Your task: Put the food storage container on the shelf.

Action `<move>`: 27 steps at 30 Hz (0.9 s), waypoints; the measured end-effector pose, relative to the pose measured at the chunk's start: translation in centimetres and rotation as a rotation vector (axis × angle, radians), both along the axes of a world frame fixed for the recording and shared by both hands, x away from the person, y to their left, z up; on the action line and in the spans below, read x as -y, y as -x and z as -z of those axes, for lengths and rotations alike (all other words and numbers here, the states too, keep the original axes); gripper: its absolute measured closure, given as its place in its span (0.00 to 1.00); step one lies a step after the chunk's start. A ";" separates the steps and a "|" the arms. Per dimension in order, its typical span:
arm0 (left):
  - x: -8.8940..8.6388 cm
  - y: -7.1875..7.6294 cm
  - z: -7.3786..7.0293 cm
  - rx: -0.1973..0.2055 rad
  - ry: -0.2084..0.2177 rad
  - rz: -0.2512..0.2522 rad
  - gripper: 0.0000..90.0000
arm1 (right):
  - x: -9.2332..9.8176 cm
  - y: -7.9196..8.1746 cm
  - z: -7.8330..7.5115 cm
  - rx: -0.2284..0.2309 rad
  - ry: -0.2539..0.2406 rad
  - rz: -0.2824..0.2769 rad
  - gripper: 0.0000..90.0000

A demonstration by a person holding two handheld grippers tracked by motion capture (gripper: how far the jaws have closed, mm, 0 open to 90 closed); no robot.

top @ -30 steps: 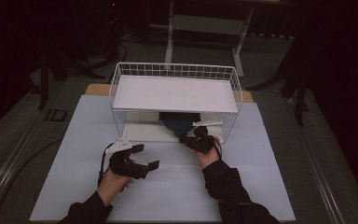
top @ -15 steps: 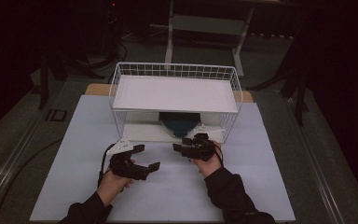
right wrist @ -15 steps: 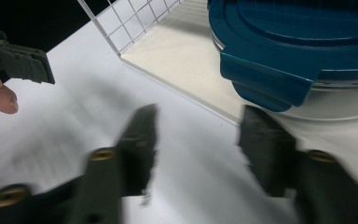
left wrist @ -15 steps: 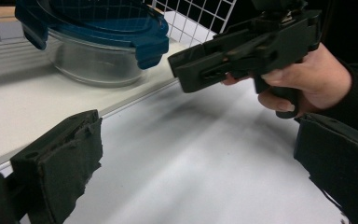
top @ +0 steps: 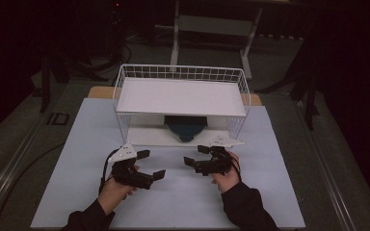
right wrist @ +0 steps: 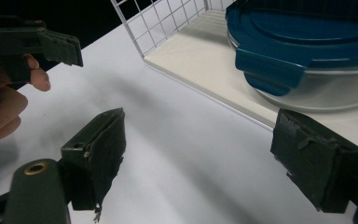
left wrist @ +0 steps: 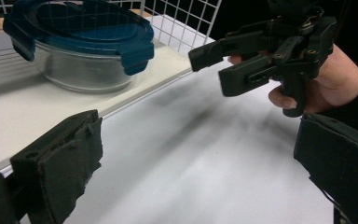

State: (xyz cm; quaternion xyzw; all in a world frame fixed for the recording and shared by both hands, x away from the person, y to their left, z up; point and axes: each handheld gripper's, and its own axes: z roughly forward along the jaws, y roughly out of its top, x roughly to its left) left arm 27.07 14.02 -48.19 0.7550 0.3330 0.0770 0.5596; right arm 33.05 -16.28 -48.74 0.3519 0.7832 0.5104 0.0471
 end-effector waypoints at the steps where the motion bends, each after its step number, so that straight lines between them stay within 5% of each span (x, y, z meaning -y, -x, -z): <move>1: -0.1 0.2 0.0 0.005 -0.002 0.005 0.02 | 0.3 0.3 0.0 0.003 0.002 0.001 0.20; 11: -0.6 1.3 -0.7 0.040 -0.012 0.015 0.01 | 2.7 2.5 -0.5 0.046 0.009 0.031 0.20; 27: -1.6 2.4 -0.3 0.034 -0.035 0.010 0.01 | 5.8 5.4 -0.2 0.068 0.025 0.041 0.20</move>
